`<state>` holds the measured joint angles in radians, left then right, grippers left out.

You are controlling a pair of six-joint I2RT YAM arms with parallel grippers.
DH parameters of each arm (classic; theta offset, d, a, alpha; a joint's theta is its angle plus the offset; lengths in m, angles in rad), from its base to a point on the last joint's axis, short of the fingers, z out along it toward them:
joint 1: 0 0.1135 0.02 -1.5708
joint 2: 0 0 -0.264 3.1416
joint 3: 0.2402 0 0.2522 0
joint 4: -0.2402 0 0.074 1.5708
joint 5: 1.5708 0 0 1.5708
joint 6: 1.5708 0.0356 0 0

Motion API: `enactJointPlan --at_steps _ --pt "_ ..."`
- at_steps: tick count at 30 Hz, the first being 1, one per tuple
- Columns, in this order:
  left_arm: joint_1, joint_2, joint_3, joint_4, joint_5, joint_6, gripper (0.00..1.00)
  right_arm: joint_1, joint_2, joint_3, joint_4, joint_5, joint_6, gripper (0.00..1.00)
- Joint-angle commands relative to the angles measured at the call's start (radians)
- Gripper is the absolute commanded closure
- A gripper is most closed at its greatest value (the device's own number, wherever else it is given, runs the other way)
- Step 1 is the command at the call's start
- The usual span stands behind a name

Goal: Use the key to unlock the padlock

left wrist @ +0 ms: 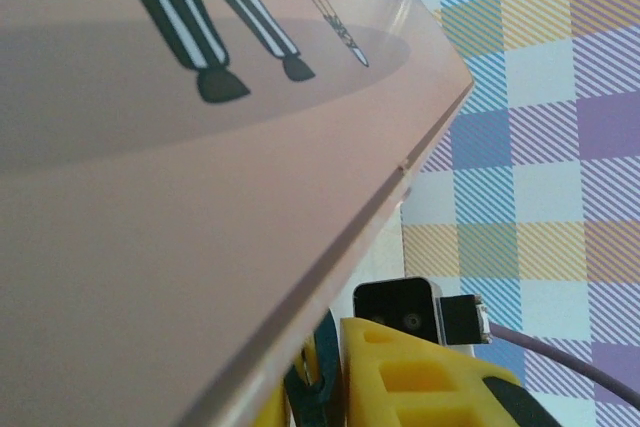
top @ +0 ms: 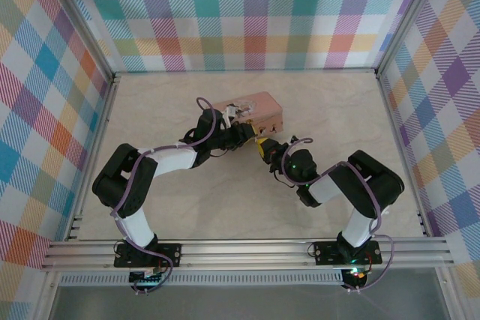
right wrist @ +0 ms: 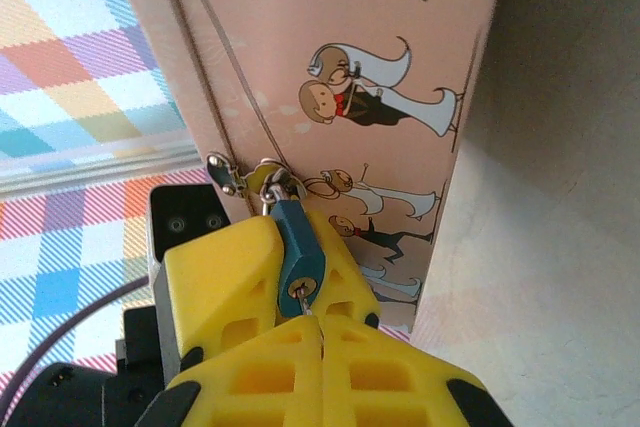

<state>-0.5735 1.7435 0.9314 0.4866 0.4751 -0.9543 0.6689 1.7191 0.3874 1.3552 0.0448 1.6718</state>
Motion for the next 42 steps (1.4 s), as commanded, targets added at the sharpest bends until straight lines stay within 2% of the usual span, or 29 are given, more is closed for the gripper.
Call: enactJointPlan --at_steps 1,11,18,30,42 --pt "-0.011 -0.034 -0.009 0.086 0.041 -0.022 0.83 0.017 0.014 0.027 0.051 0.032 0.075 1.0" --pt "-0.016 -0.042 -0.031 0.11 0.106 -0.037 0.96 -0.006 0.049 0.069 0.051 0.016 0.02 1.0" --pt "-0.02 -0.056 -0.048 0.108 0.135 -0.038 0.97 -0.021 0.022 0.102 0.05 -0.022 -0.034 1.0" --pt "-0.055 -0.06 -0.028 0.081 0.189 -0.012 1.0 -0.049 0.094 0.203 0.051 -0.079 -0.043 1.0" --pt "-0.054 -0.056 -0.042 0.049 0.189 0.014 1.0 -0.064 0.089 0.157 0.051 -0.12 -0.056 1.0"
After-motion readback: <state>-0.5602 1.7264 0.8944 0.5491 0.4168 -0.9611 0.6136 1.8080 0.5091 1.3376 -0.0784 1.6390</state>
